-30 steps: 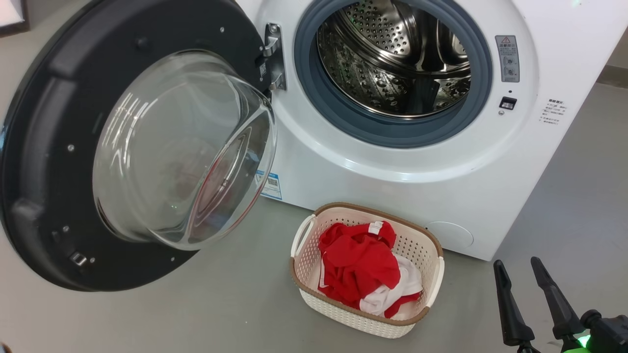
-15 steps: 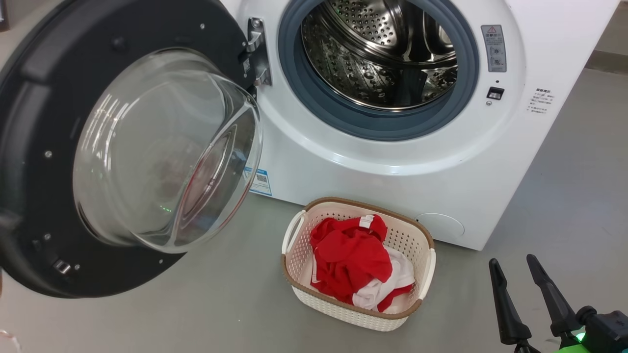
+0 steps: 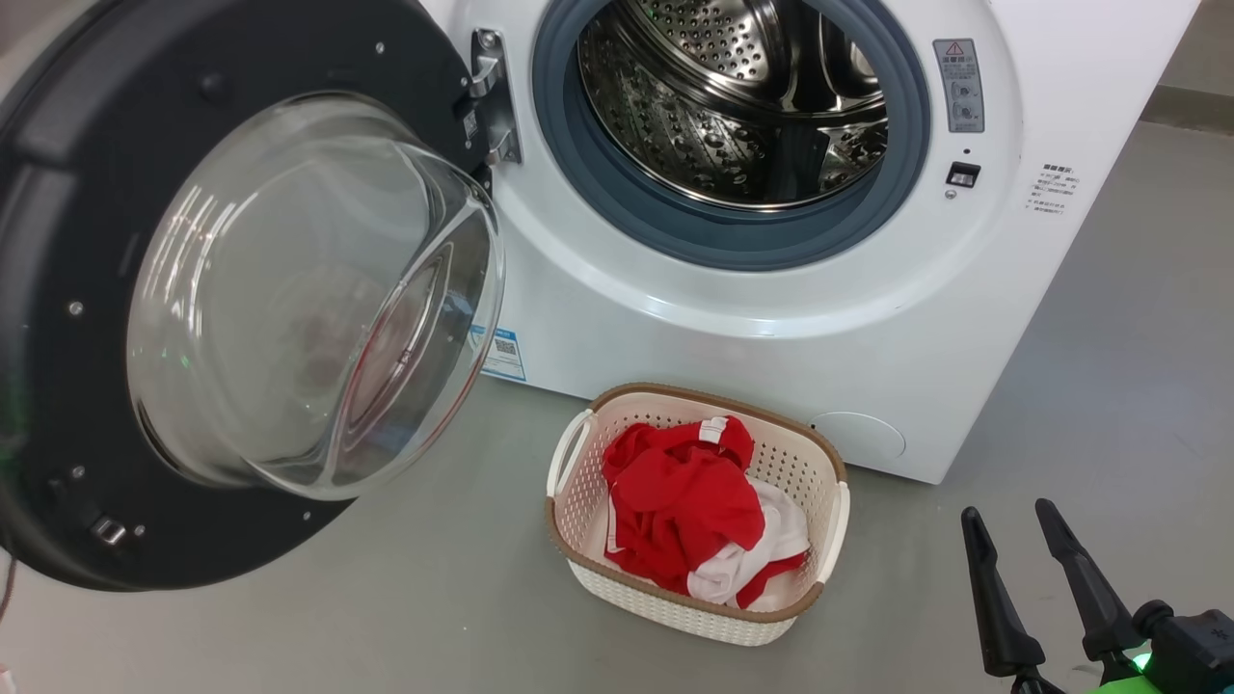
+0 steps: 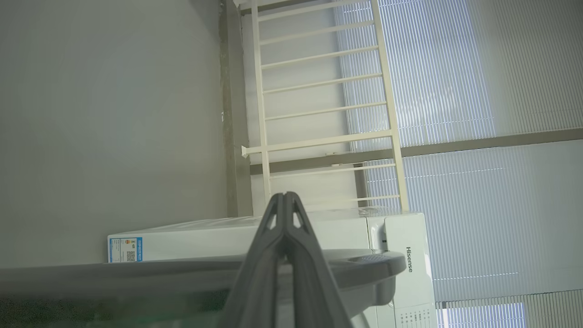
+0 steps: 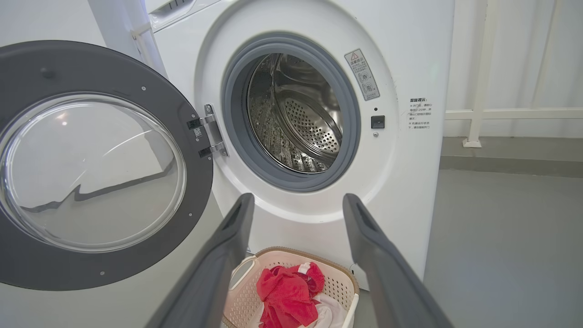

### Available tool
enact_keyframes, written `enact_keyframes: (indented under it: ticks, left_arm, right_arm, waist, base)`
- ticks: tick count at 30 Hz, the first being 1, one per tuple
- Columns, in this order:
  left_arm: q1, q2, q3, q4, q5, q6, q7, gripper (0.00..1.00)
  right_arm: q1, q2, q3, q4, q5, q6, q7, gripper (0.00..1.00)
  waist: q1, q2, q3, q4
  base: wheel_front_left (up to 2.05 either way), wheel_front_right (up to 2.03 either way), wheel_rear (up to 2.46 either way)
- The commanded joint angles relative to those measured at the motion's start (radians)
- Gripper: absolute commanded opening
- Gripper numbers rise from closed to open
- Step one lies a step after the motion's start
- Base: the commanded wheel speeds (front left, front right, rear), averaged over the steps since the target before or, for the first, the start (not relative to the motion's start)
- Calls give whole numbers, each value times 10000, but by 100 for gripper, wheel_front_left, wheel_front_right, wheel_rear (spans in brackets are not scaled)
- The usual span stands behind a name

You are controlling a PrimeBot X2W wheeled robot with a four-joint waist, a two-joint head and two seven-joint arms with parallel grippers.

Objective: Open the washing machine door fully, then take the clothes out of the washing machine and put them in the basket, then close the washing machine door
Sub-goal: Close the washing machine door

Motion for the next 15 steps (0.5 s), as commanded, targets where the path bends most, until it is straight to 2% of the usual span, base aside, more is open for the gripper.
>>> enact_keyframes:
  ticks: [1,6,15]
  left_arm:
    - [-181,589,98,-157,39,32,160,0]
    - [-16,494,-212,-119,46,-7,606,0]
    - [607,190,-515,-616,-13,280,1193,0]
  right_arm:
    - [-316,-100,229,-253,30,16,-35,100]
    - [-246,-100,196,-222,64,16,-68,100]
    - [-146,-100,188,-94,185,16,-231,100]
  waist:
    - [0,0,-28,15]
    - [0,0,-123,85]
    - [0,0,-223,216]
  base:
    - [0,0,0]
    - [0,0,0]
    - [0,0,0]
